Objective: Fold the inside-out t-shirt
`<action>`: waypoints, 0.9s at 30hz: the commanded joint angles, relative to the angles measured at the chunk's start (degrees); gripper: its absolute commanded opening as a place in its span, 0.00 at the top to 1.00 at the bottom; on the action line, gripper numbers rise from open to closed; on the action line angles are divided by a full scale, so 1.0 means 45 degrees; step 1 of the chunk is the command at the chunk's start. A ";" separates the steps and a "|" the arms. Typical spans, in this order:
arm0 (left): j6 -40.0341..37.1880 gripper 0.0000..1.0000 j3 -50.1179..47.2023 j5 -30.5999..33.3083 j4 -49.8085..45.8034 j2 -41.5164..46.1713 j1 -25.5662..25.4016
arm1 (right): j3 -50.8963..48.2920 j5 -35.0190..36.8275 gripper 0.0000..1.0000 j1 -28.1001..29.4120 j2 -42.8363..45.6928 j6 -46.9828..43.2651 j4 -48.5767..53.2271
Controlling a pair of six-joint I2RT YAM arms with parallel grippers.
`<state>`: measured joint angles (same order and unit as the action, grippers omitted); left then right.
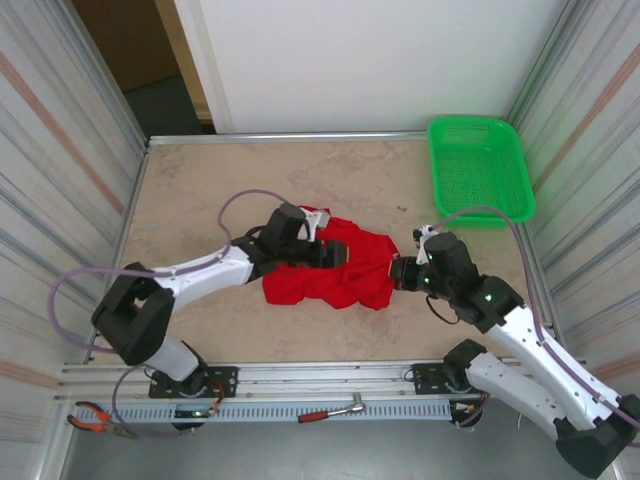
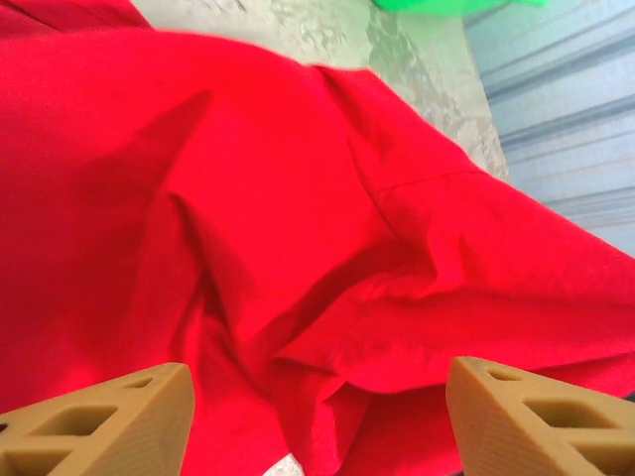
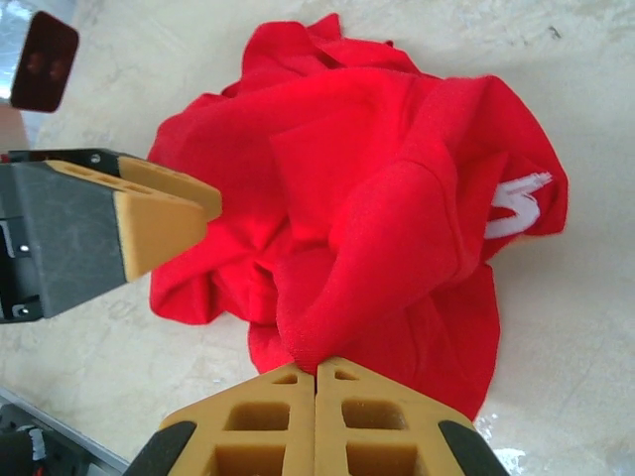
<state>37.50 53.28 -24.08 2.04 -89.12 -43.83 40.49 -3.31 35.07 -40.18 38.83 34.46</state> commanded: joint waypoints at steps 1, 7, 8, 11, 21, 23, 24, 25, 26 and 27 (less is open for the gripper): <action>-0.0211 0.32 0.0682 -0.0108 0.0209 -0.0779 -0.0499 | -0.0506 -0.0213 1.00 -0.0216 0.0679 0.0497 0.0127; -0.0174 0.31 0.1197 -0.0062 0.0157 -0.1930 -0.1131 | -0.0919 -0.0303 1.00 -0.0502 0.1331 0.0589 0.0310; -0.0177 0.31 0.1210 -0.0041 0.0144 -0.1999 -0.1193 | -0.0950 -0.0316 1.00 -0.0570 0.1369 0.0554 0.0312; -0.0046 0.31 0.1001 -0.0042 0.0350 -0.2000 -0.1277 | -0.0931 -0.0451 1.00 -0.0823 0.1345 0.0451 0.0321; 0.0086 1.00 0.0744 -0.0835 0.1711 -0.1267 -0.0821 | -0.1255 -0.0622 1.00 -0.1386 0.1196 0.0438 0.0035; 0.0022 1.00 0.0672 -0.1116 0.1946 -0.0500 -0.0449 | -0.1498 -0.0539 1.00 -0.1445 0.1005 0.0499 -0.0288; 0.0016 1.00 0.0616 -0.1392 0.2226 -0.0013 -0.0216 | -0.1612 -0.0469 1.00 -0.1517 0.0818 0.0499 -0.0512; 0.0087 1.00 0.0536 -0.1733 0.2602 0.0445 0.0011 | -0.1746 -0.0376 1.00 -0.1572 0.0550 0.0514 -0.0816; 0.0158 1.00 0.0491 -0.2049 0.2920 0.0801 0.0210 | -0.1856 -0.0256 1.00 -0.1628 0.0253 0.0530 -0.1118; 0.0266 1.00 0.0451 -0.2586 0.3390 0.1159 0.0468 | -0.1954 -0.0167 1.00 -0.1706 -0.0145 0.0551 -0.1505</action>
<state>38.00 55.46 -29.74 9.54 -90.35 -43.94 33.04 -5.17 28.21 -38.04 40.32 32.12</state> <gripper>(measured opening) 0.059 0.051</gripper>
